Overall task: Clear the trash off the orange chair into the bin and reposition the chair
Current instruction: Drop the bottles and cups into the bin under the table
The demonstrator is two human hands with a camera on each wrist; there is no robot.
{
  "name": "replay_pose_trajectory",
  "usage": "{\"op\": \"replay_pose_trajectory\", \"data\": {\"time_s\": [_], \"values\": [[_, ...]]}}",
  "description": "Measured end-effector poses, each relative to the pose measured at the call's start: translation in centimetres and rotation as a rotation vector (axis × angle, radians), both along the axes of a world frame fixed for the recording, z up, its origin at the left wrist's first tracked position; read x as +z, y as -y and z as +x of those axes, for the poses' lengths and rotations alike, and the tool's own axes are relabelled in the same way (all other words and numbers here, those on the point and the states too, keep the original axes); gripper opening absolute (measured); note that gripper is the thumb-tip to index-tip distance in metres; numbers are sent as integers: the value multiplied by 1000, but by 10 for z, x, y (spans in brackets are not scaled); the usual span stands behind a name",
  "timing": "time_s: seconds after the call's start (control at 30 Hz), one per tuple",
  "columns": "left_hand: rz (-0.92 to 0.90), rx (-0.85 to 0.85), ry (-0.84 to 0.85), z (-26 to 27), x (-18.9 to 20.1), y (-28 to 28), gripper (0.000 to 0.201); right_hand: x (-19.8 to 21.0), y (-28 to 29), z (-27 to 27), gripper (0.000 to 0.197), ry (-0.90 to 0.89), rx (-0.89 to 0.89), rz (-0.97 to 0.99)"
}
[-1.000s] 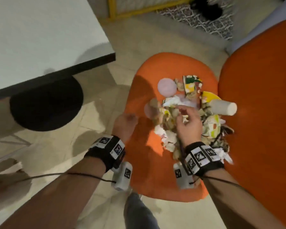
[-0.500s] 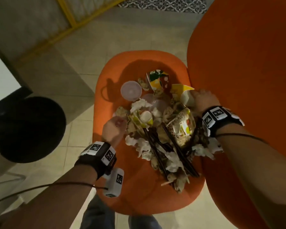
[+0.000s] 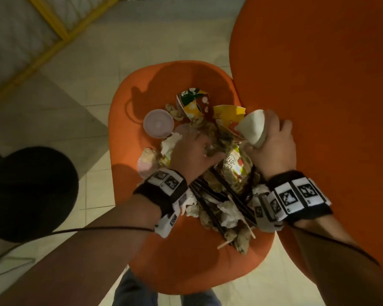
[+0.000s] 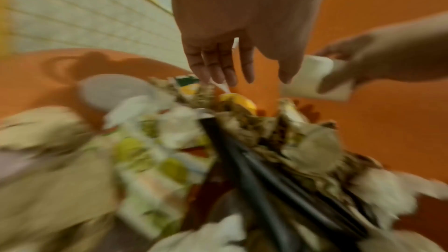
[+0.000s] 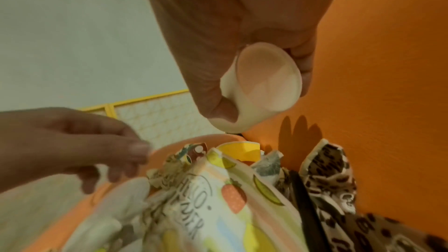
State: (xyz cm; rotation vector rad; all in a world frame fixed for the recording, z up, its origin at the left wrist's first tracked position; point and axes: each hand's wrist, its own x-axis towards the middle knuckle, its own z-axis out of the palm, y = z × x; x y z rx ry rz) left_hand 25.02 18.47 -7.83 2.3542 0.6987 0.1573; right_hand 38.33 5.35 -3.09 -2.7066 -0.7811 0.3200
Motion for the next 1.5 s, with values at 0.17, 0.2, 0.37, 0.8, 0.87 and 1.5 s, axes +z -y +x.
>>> {"op": "replay_pose_trajectory", "data": {"time_s": [0.17, 0.2, 0.37, 0.8, 0.87, 1.5], "values": [[237, -196, -407, 50, 4, 58, 70, 20, 24, -15, 87, -98, -111, 180], [206, -179, -439, 54, 0, 63, 72, 22, 28, -17, 86, -123, -121, 199], [-161, -19, -338, 59, -8, 75, 61, 23, 48, -23, 87, -164, -132, 293], [-730, 506, 326, -57, 47, 39, 25, 26, -6, -95, 84, -324, 12, 618], [-831, 643, 434, -94, 51, 22, 18, 29, -31, -124, 84, -377, 119, 658], [-889, 2071, 75, -803, -96, 86, 38, -142, -108, -751, 91, -913, 888, -255]]}}
